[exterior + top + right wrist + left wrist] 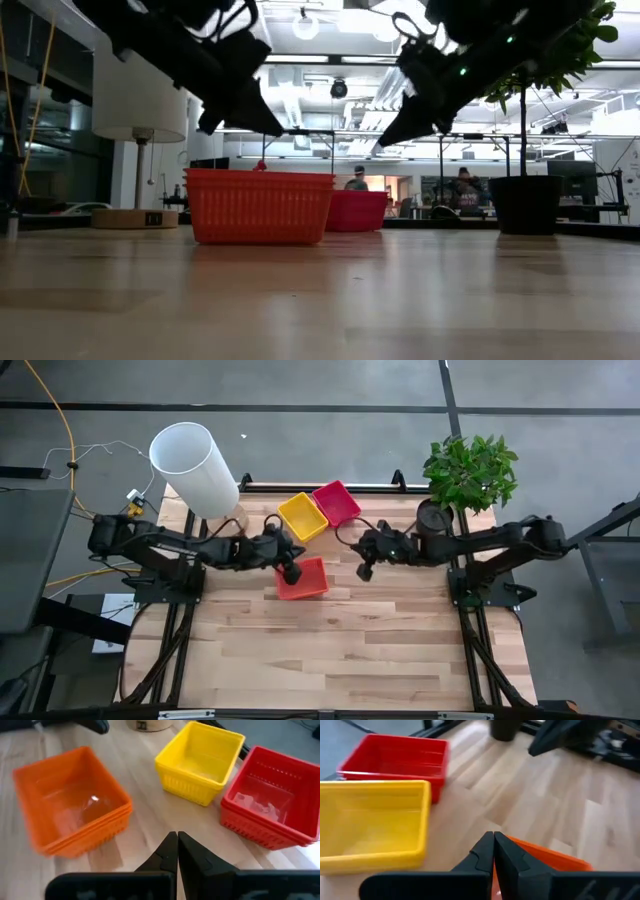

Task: Stack baskets by color
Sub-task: Adjust the stacked bins

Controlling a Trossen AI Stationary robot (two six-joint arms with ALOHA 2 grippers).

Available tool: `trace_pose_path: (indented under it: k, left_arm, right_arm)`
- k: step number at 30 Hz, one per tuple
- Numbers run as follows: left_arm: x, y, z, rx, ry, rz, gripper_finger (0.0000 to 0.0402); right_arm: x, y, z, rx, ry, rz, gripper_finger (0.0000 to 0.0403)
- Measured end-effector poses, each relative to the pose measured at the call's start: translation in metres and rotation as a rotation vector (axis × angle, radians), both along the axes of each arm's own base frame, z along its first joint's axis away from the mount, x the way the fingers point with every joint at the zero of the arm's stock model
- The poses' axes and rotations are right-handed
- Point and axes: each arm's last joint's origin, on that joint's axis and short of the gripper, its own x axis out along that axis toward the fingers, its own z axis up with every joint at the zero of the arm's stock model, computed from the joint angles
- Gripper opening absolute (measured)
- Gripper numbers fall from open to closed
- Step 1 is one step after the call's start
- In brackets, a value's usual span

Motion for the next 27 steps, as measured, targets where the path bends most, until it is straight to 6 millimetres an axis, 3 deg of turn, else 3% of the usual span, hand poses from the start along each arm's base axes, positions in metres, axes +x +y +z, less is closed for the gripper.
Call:
trace_pose_path:
  k: [5, 10, 19, 27]
  left_arm:
    - [-0.002, 0.013, -0.002, 0.012, 0.01, 0.062, 0.0]
    - [-0.001, 0.008, 0.0, 0.043, 0.015, 0.058, 0.0]
    - [0.001, -0.031, 0.004, 0.106, 0.006, 0.004, 0.0]
    - [-0.022, -0.065, 0.038, 0.241, -0.082, 0.042, 0.0]
  right_arm:
    - [0.015, -0.021, -0.02, 0.082, -0.044, -0.041, 0.0]
    - [0.046, -0.043, -0.036, 0.153, -0.077, -0.058, 0.0]
    - [0.102, -0.069, -0.042, 0.139, 0.092, -0.05, 0.0]
    - [0.128, -0.076, -0.044, 0.144, 0.103, -0.032, 0.0]
